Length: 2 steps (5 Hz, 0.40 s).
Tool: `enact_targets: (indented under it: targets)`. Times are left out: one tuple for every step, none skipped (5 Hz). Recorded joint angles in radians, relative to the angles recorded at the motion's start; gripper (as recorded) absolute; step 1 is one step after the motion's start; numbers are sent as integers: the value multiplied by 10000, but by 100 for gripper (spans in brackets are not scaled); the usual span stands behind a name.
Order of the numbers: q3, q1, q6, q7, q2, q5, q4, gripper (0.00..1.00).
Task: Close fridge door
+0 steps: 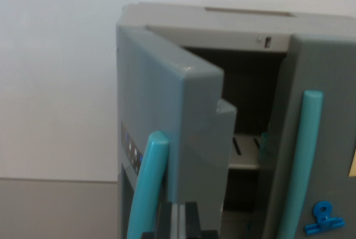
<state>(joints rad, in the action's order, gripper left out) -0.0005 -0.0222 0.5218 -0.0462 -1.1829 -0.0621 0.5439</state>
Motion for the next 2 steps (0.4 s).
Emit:
enact_targets:
  targets:
    - [80,0,0,0,147,0,0,100]
    - [80,0,0,0,147,0,0,100]
